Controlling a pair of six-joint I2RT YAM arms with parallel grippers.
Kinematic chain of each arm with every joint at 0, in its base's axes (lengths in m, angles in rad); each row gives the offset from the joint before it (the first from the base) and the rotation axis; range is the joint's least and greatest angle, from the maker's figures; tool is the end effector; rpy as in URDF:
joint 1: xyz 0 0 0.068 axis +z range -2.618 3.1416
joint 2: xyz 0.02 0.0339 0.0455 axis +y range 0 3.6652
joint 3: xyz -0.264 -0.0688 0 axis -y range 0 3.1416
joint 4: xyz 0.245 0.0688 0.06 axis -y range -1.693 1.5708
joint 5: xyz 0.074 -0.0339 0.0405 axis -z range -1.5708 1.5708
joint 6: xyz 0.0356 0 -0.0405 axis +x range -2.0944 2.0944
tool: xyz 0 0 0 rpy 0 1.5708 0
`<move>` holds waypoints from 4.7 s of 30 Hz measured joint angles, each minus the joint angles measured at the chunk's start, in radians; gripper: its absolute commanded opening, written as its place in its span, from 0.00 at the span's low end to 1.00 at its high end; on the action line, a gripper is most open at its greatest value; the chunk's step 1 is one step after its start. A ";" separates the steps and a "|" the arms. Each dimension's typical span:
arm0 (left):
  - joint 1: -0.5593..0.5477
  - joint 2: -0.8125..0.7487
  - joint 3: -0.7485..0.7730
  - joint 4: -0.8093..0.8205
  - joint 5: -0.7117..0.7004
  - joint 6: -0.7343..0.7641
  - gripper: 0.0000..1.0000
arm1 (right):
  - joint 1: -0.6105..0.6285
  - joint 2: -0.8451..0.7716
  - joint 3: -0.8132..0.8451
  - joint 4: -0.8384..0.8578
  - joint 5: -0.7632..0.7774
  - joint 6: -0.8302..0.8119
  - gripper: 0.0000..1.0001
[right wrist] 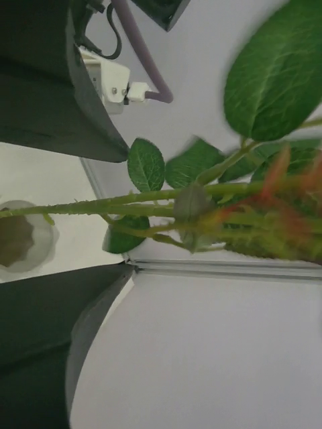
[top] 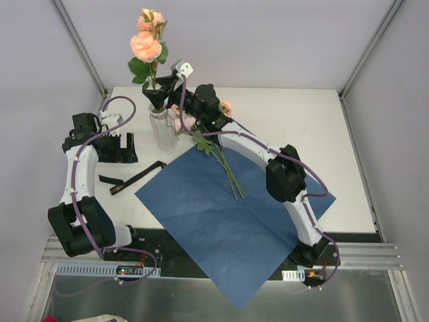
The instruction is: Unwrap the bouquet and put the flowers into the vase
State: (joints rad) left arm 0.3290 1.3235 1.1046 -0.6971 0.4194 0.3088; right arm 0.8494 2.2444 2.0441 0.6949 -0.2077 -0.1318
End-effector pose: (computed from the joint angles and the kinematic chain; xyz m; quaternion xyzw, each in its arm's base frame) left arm 0.2625 0.0743 0.2903 0.0576 0.9268 -0.0886 0.3605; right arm 0.3462 0.4047 0.3816 -0.3187 0.4077 0.3496 0.7810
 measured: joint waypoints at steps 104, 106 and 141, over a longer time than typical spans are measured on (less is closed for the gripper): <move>0.013 0.006 0.021 -0.024 0.024 -0.013 0.99 | -0.203 0.031 -0.201 -1.155 0.178 -0.094 0.01; 0.013 0.002 0.021 -0.027 0.024 -0.011 0.99 | -0.212 -0.014 -0.237 -1.146 0.178 -0.082 0.01; 0.013 -0.034 0.150 -0.097 0.068 -0.092 0.99 | 0.038 -0.883 -0.477 -0.183 0.164 -0.108 0.01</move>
State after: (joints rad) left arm 0.3420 1.2896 1.2541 -0.7937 0.4870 0.2169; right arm 0.8875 1.3617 1.5669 0.5114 -0.0437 -0.2401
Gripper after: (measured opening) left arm 0.992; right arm 0.036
